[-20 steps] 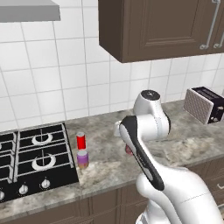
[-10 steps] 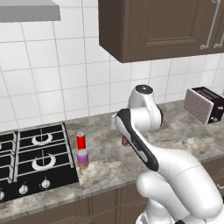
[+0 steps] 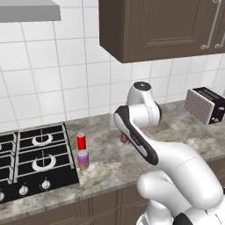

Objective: Four empty soda cans are scattered around the kitchen. Gather all the cans and cluster them next to the stove for recycling.

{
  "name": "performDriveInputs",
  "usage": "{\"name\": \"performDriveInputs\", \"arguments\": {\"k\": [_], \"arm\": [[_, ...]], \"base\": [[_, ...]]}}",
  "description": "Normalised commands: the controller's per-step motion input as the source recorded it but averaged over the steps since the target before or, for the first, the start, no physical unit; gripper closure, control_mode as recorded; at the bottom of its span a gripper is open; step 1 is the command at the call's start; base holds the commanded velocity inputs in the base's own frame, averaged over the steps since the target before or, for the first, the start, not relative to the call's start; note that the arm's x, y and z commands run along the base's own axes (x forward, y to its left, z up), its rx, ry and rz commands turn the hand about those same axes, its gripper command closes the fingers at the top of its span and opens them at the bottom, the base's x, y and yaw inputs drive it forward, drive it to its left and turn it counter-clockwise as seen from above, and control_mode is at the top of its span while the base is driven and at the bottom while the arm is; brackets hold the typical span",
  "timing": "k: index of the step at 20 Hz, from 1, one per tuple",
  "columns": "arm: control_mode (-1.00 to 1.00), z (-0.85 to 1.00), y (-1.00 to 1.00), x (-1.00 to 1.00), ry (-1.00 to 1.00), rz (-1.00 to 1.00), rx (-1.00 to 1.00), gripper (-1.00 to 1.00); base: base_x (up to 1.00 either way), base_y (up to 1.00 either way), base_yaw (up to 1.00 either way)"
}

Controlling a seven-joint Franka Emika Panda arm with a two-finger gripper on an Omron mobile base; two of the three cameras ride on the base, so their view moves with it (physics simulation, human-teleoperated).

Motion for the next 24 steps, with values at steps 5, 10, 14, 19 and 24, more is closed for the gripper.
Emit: {"name": "performDriveInputs", "arguments": {"k": [5, 10, 14, 19, 24], "arm": [[-1.0, 0.0, 0.38, 0.01, -0.12, -0.01, 0.0, 1.0], [-1.0, -0.07, 0.16, 0.34, -0.11, 0.0, 0.01, 1.0], [-1.0, -0.04, -0.12, 0.37, -0.01, 0.0, 0.07, 1.0], [-1.0, 0.0, -0.04, 0.09, 0.08, 0.04, 0.05, 1.0], [-1.0, -0.23, 0.0, 0.0, 0.01, 0.12, 0.0, 1.0]], "base": [[0.0, 0.0, 0.0], [0.0, 0.0, 0.0], [0.0, 0.0, 0.0], [0.0, 0.0, 0.0], [0.0, 0.0, 0.0]]}}
